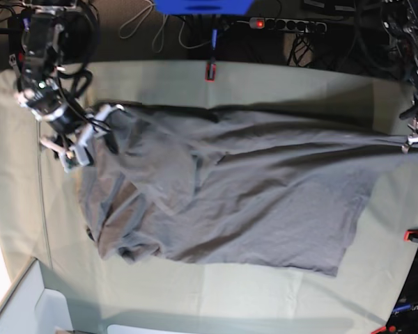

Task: Layout the t-shirt on the table in an organized manner, then fold the t-shirt properly
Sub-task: 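Pull both held edges apart to stretch the t-shirt flat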

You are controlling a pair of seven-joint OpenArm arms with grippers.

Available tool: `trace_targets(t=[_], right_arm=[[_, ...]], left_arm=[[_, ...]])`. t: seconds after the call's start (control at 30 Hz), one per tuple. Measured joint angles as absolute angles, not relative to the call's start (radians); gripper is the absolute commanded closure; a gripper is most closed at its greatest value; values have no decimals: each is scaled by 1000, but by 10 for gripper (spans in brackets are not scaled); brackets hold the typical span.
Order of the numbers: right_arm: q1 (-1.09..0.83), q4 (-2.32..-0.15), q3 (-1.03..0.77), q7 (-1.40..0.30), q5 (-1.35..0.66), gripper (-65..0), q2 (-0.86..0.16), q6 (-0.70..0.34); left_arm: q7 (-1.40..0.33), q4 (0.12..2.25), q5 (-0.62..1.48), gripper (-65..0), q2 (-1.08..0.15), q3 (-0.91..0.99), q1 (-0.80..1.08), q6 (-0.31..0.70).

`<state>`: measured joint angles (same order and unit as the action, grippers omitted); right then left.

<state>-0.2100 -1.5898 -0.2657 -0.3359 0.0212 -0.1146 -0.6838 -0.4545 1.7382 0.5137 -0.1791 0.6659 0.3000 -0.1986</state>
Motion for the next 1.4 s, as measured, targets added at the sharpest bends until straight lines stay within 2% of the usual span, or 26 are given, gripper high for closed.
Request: trace_targets(t=[0.23,0.47,0.57,0.73,0.9,1.2,1.4], right_arm=[[-220,-1476,-300,-329,19,-346,-113,-683],[-253,-1475,-294,-328,19,-332,-106,-683],[-261,-1470,-294,-324,17,-251,-105,-683],[-292,-1464,-295,-329,18,0,-105,-683],[-308,-1481,-325,-318,3,0,-105,-683],[-373,-1614,-506,-318,3,0,-77,-683],[-382,-1627,-599,-321,0,0,-66,-686]], left_arm=[[-455,1690,513,0,-177,666,293,-198],[-451,1690,513,0,-176,666,293,-199],[-451,1690,513,0,-174,666,294,-199],[-448,1660,513,0,-171,666,299,-199],[-449,1649,513,0,-171,666,298,-199],[-452,1649,517,0,-171,666,308,-198],[-462,1649,518,0,-139,665,318,-197]])
